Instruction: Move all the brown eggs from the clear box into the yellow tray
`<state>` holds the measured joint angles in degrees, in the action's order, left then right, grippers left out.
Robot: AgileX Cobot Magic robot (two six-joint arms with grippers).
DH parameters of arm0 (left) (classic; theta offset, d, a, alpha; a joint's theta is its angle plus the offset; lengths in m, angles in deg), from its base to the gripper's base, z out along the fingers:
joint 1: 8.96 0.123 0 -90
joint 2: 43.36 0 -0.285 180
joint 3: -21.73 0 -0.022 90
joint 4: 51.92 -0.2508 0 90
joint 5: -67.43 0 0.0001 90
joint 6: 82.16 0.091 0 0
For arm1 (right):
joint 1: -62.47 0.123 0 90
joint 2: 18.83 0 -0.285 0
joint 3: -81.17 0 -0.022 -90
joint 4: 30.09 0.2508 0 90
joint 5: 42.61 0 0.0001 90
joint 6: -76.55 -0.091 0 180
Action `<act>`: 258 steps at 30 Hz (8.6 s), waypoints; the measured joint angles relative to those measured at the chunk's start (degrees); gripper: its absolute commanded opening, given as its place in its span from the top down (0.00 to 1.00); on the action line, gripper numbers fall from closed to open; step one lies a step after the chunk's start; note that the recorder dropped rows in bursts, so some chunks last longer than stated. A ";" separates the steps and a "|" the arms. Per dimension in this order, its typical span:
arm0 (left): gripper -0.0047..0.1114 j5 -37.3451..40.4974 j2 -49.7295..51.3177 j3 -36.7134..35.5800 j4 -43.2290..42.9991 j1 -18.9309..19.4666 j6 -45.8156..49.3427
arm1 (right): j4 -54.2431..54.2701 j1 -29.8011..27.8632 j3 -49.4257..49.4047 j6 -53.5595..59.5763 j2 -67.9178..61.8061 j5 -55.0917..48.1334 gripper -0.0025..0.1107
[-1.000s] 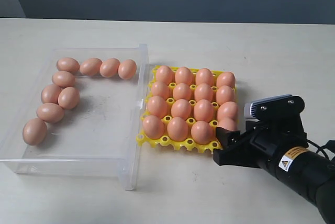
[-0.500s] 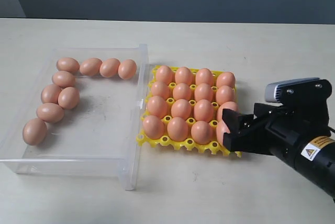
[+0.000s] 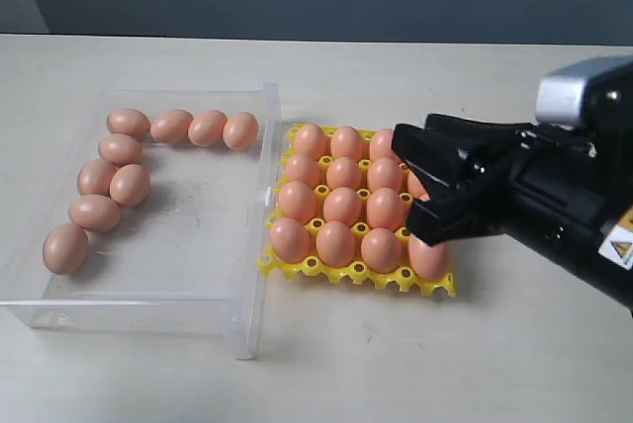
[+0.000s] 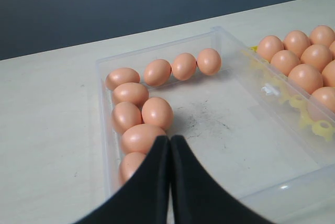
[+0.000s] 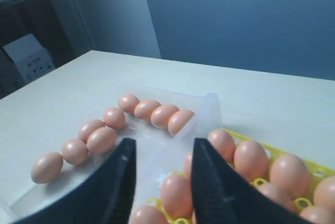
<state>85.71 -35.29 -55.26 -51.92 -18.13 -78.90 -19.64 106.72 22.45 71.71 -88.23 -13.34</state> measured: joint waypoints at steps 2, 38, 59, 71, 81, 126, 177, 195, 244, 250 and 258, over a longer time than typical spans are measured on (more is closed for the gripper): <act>0.96 0.00 0.00 0.00 0.00 0.00 0.00 | -1.15 0.00 3.91 -0.99 -1.00 -4.50 0.99; 0.96 0.00 0.00 0.00 0.00 0.00 0.00 | 6.94 0.06 30.24 21.82 -16.44 -29.99 0.98; 0.96 0.00 0.00 0.00 0.00 0.00 0.00 | 13.05 -17.54 9.72 21.59 -17.17 -23.71 0.98; 0.96 0.00 0.00 0.00 0.00 0.00 0.00 | 13.50 -22.81 9.62 21.59 -26.42 -18.08 0.98; 0.96 0.00 0.00 0.00 0.00 0.00 0.00 | 14.00 -22.81 9.62 21.59 -26.25 -28.08 0.98; 0.96 0.00 0.00 0.00 0.00 0.00 0.00 | 23.62 -17.07 4.81 17.34 -13.12 -50.22 0.98; 0.96 0.00 0.00 0.00 0.00 0.00 0.00 | 27.65 -17.07 9.29 26.01 -23.12 -31.06 0.98; 0.96 0.00 0.00 0.00 0.00 0.00 0.00 | 27.55 -17.07 9.94 26.01 -23.52 -36.07 0.98; 0.96 0.00 0.00 0.00 0.00 0.00 0.00 | -33.72 -17.07 10.58 -29.33 47.38 -84.21 0.98; 0.96 0.00 0.00 0.00 0.00 0.00 0.00 | -43.22 -17.07 10.69 -33.24 51.05 -85.57 0.98; 0.96 0.00 0.00 0.00 0.00 0.00 0.00 | -60.37 -17.07 10.17 -36.58 51.05 -71.14 0.98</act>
<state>85.71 -35.29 -55.26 -51.92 -18.13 -78.90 -80.00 89.66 32.63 35.13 -37.18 -84.48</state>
